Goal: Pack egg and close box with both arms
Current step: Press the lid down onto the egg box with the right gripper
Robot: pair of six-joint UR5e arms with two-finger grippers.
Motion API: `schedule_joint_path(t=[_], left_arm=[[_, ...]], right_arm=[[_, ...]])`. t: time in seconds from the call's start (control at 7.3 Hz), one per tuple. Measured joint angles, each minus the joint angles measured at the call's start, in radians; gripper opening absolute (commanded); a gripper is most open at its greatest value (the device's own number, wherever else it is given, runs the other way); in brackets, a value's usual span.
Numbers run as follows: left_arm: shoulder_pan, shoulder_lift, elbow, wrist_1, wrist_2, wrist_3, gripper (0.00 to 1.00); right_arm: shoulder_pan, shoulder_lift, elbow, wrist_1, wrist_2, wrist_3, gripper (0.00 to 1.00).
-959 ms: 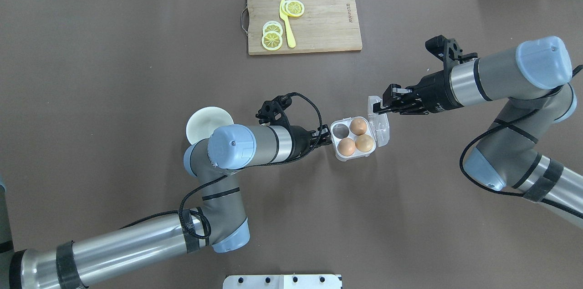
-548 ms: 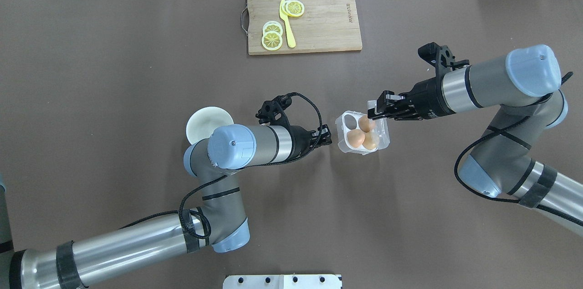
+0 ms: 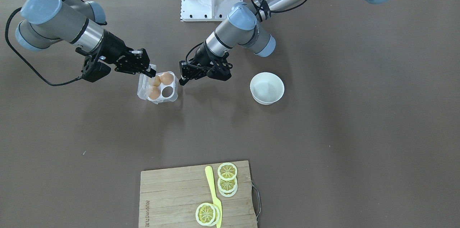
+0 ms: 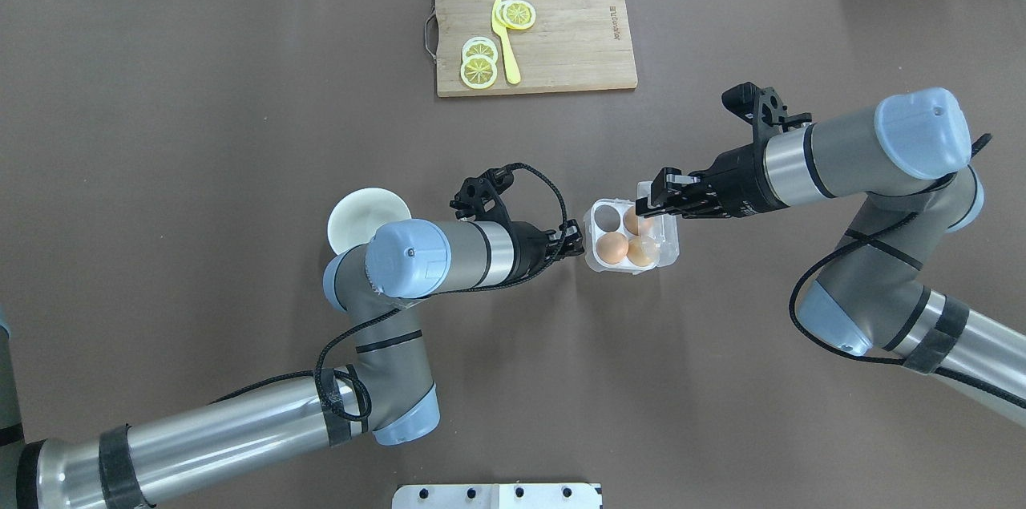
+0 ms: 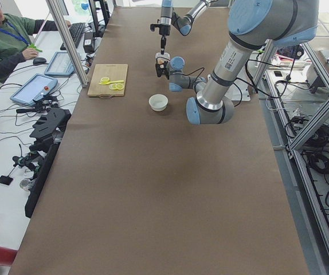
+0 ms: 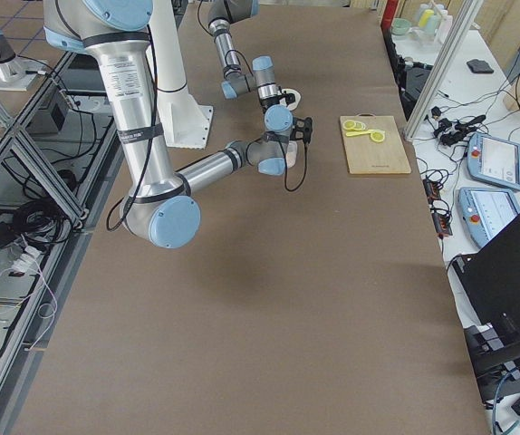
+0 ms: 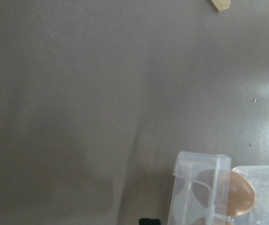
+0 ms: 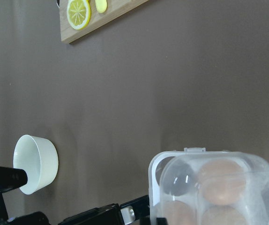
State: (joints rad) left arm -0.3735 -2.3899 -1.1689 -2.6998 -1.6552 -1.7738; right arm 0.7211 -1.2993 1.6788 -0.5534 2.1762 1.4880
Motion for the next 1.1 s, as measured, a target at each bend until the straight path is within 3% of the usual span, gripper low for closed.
schedule_joint_path(t=[1.1], left_arm=[[0.001, 0.002, -0.002, 0.000, 0.000, -0.001, 0.00]], right_arm=[[-0.058, 0.065, -0.001, -0.089, -0.073, 0.000, 0.32]])
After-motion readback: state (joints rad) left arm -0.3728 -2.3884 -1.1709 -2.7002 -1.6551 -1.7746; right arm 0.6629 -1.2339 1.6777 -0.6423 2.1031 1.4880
